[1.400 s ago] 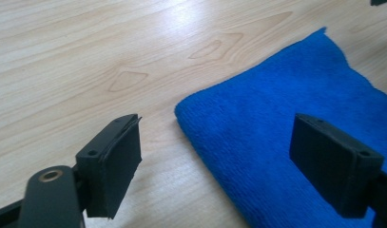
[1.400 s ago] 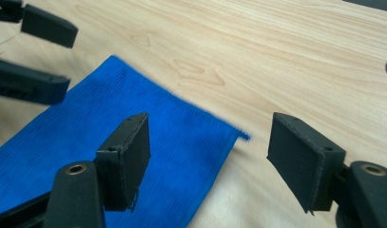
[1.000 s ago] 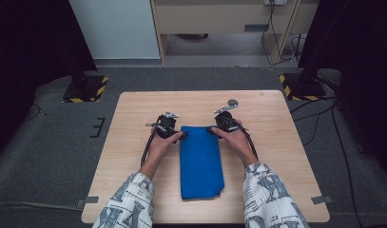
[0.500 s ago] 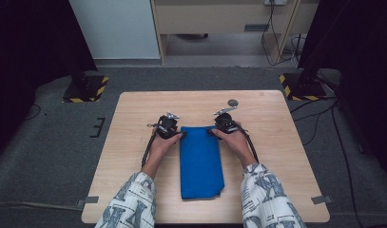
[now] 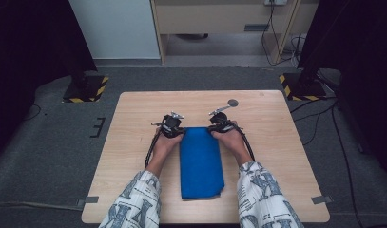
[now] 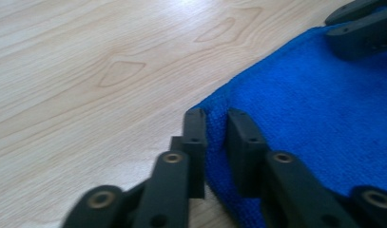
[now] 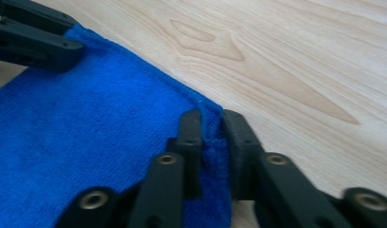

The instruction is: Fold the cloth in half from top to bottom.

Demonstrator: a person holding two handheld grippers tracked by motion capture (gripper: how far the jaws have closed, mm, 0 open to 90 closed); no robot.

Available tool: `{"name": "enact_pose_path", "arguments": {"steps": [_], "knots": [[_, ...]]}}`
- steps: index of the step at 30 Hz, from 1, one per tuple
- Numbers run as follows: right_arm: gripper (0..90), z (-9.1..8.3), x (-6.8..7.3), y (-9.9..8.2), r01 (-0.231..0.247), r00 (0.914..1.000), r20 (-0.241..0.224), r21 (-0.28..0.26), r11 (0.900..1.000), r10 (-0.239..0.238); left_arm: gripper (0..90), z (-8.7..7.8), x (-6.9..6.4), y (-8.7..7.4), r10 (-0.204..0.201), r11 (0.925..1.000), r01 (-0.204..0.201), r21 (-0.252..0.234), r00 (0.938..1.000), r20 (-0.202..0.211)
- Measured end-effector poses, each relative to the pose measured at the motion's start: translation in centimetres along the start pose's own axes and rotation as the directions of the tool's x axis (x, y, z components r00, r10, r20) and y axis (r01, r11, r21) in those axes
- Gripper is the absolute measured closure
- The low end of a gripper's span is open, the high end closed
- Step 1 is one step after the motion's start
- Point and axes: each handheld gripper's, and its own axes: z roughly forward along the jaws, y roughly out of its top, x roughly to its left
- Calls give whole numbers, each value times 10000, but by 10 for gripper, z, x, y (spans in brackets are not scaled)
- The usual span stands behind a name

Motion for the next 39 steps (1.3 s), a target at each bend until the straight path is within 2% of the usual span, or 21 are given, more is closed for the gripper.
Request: {"name": "enact_pose_path", "arguments": {"steps": [3, 6, 12, 16, 22, 25, 33, 37, 39], "knots": [[850, -3, -1, -3, -275, 9996, -65, -192, 9994, 274, 854, 0, 2, 0, -287, 9994, 293, -184, 9990, 329], [854, -9, -3, -6, -429, 9991, -81, -527, 9977, 425, 862, -3, -1, 2, -294, 9982, 314, -515, 9988, 380], [856, -29, -9, -4, -652, 9979, -95, -1292, 9895, 645, 862, -12, -6, 15, -77, 9949, 98, -1004, 9997, 213], [855, -35, -10, 3, -631, 9980, -120, -1623, 9847, 620, 862, -18, -4, 21, -158, 9903, 186, -1374, 9996, 214], [855, -46, -10, 10, -428, 9991, -93, -2001, 9788, 418, 861, -31, -4, 29, 66, 9847, -27, -1740, 9997, 219], [855, -54, -8, 9, -144, 9999, -32, -2150, 9765, 140, 861, -39, -7, 31, 254, 9834, -208, -1803, 9994, 231], [856, -81, 10, -4, 366, 9992, -85, -2528, 9668, -400, 861, -67, -25, 28, 737, 9761, -703, -2055, 9972, 91], [857, -92, 19, -14, 423, 9984, -236, -2683, 9624, -505, 862, -79, -33, 23, 817, 9727, -765, -2191, 9965, 148], [857, -96, 22, -20, 417, 9981, -322, -2736, 9610, -525, 862, -84, -38, 20, 1015, 9711, -964, -2182, 9948, 119]]}}
